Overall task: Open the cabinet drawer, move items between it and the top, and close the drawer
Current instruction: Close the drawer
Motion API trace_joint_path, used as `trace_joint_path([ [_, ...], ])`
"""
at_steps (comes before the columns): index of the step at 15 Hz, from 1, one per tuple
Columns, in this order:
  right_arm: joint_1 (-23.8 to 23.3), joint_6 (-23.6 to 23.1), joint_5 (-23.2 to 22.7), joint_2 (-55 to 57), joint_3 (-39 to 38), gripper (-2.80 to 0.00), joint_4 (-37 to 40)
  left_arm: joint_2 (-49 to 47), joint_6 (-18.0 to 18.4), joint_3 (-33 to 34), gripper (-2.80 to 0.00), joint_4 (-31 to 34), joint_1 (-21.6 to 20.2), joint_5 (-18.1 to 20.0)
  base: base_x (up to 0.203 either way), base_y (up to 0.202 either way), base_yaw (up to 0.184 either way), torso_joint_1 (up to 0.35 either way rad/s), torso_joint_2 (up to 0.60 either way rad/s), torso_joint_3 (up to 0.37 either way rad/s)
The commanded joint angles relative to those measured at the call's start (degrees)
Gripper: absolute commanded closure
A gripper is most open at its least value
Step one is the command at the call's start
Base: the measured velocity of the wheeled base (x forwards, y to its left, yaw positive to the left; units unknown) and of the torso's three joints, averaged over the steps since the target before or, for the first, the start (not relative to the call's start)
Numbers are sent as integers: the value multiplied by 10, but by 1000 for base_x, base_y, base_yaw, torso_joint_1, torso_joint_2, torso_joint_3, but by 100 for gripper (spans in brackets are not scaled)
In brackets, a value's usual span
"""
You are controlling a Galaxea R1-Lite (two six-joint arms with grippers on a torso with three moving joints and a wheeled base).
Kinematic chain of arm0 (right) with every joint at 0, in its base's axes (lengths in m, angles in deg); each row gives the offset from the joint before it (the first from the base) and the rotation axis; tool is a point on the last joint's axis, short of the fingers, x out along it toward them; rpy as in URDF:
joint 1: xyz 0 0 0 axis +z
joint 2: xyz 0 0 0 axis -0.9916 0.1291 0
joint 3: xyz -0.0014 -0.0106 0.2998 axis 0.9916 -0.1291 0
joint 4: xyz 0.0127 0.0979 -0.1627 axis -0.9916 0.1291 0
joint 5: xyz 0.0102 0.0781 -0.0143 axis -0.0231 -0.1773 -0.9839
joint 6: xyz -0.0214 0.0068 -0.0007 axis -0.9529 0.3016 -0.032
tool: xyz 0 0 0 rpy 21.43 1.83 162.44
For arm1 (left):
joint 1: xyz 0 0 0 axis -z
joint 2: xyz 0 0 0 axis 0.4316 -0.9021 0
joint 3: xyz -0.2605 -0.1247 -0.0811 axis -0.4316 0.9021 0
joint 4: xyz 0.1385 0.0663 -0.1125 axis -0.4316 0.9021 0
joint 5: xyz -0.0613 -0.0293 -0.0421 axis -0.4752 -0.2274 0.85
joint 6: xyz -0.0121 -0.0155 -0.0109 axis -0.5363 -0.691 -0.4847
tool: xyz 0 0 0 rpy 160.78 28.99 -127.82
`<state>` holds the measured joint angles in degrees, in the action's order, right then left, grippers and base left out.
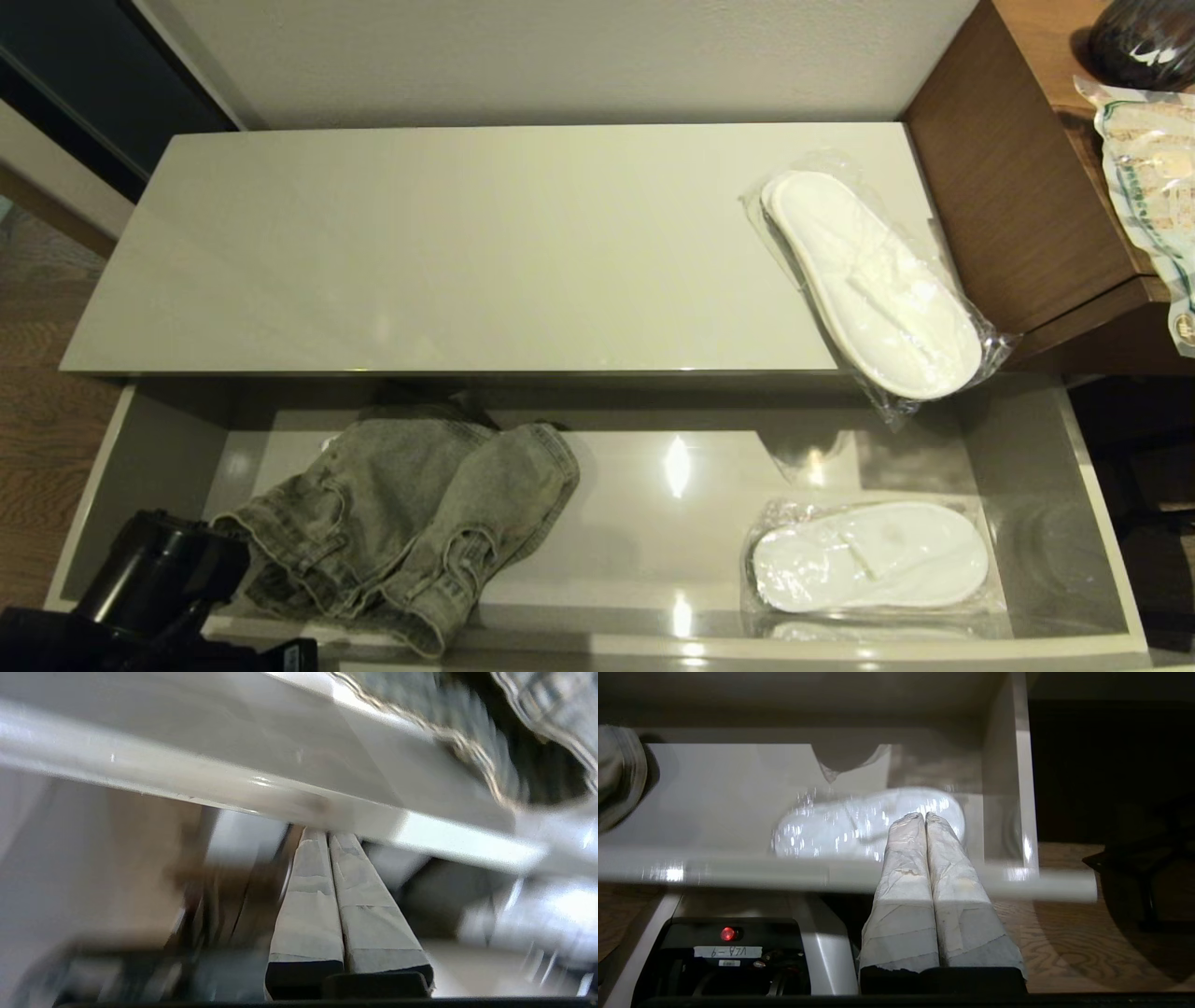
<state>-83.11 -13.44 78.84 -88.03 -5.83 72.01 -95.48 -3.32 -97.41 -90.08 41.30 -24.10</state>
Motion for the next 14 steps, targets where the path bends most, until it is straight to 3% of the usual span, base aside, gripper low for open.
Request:
trace_joint_path([
  [1, 0, 0, 0, 1, -1, 0, 0, -19, -20, -6, 0, -93, -1, -41, 0, 0, 0, 0, 0, 0],
  [2, 0, 0, -1, 1, -1, 0, 0, -19, -22, -7, 0, -95, -1, -43, 0, 0, 0, 0, 0, 0],
  [5, 0, 0, 0, 1, -1, 0, 0, -4, -45, -24, 0, -251, 0, -108, 0, 0, 0, 0, 0, 0],
  [8, 0, 0, 0, 1, -1, 0, 0, 23, -56, -38, 0, -210, 0, -118, 0, 0, 0, 0, 0, 0],
  [14, 0, 0, 0, 1, -1, 0, 0, 48, -51, -32, 0, -187, 1, -118, 0, 0, 0, 0, 0, 0],
])
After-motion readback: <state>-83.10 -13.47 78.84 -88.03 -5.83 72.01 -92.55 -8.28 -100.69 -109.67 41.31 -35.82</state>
